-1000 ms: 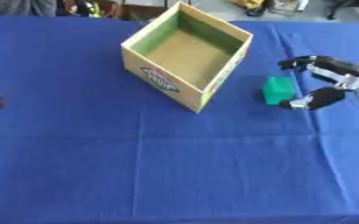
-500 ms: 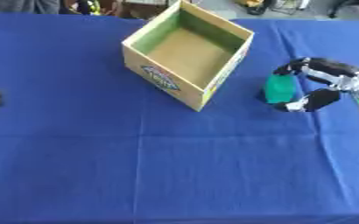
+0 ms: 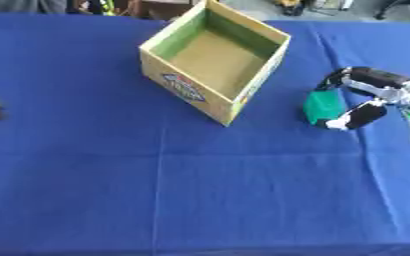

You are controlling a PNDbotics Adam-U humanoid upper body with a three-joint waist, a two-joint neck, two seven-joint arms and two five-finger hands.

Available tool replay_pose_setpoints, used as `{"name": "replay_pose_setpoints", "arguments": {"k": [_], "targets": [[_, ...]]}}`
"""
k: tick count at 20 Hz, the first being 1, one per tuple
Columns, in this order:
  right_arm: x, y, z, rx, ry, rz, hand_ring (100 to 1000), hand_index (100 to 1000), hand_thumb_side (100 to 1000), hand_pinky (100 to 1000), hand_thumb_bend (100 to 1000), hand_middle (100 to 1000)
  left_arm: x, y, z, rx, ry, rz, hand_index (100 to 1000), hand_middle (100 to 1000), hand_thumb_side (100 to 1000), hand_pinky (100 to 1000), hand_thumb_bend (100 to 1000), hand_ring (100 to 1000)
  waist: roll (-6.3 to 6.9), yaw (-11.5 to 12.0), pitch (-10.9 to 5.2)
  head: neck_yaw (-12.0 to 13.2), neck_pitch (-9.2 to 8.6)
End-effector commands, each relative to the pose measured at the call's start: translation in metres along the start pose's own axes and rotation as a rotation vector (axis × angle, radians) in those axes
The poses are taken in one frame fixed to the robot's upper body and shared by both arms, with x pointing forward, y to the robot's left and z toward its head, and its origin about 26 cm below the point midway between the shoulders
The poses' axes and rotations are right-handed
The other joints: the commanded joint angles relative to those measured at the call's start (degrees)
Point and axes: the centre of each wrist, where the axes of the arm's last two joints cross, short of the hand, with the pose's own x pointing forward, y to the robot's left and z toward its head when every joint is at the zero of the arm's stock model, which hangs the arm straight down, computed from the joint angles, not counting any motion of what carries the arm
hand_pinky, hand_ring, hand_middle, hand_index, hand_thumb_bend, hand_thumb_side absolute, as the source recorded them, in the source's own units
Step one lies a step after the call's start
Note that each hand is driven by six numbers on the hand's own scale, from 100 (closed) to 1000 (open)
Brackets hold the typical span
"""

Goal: Pick up objects on the table and place them in the box.

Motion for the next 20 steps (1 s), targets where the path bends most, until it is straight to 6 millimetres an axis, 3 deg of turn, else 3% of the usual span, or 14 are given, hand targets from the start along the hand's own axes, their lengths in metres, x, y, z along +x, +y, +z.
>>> {"name": "replay_pose_setpoints", "arguments": {"k": [1,3,6,11,14,20], "targets": [[-0.004,-0.013,0.006,-0.010,0.024,0.042,793,750,299,762,360,582,0.008,0.002,-0.003,-0.012,-0.022,-0.021,684,607,1000,839,378,777,0.13,-0.03,-0.82,-0.22,0.37],[-0.005,-0.012,0.006,-0.004,0.036,0.046,779,722,156,753,307,553,0.008,0.001,-0.003,-0.013,-0.021,-0.020,684,607,1000,839,377,777,0.13,-0.07,-0.78,-0.19,0.35],[-0.005,-0.011,0.007,-0.016,0.046,0.049,750,619,100,733,209,491,0.008,0.002,-0.003,-0.012,-0.020,-0.021,684,607,1000,839,376,777,0.12,-0.09,-0.75,-0.14,0.32],[-0.005,-0.013,0.007,-0.050,0.050,0.055,729,521,100,714,106,443,0.008,0.002,-0.003,-0.012,-0.021,-0.021,684,607,1000,839,377,777,0.08,-0.14,-0.74,-0.12,0.29],[-0.002,-0.022,0.007,-0.099,0.035,0.057,716,486,100,708,100,417,0.008,0.002,-0.002,-0.010,-0.019,-0.021,684,607,1000,839,378,777,-0.02,-0.25,-0.76,-0.06,0.30],[0.014,-0.063,0.010,-0.276,-0.030,0.053,705,459,100,704,100,398,0.008,0.003,-0.001,-0.005,-0.017,-0.024,684,606,1000,840,378,777,-0.26,-0.50,-0.88,0.31,0.23]]}}
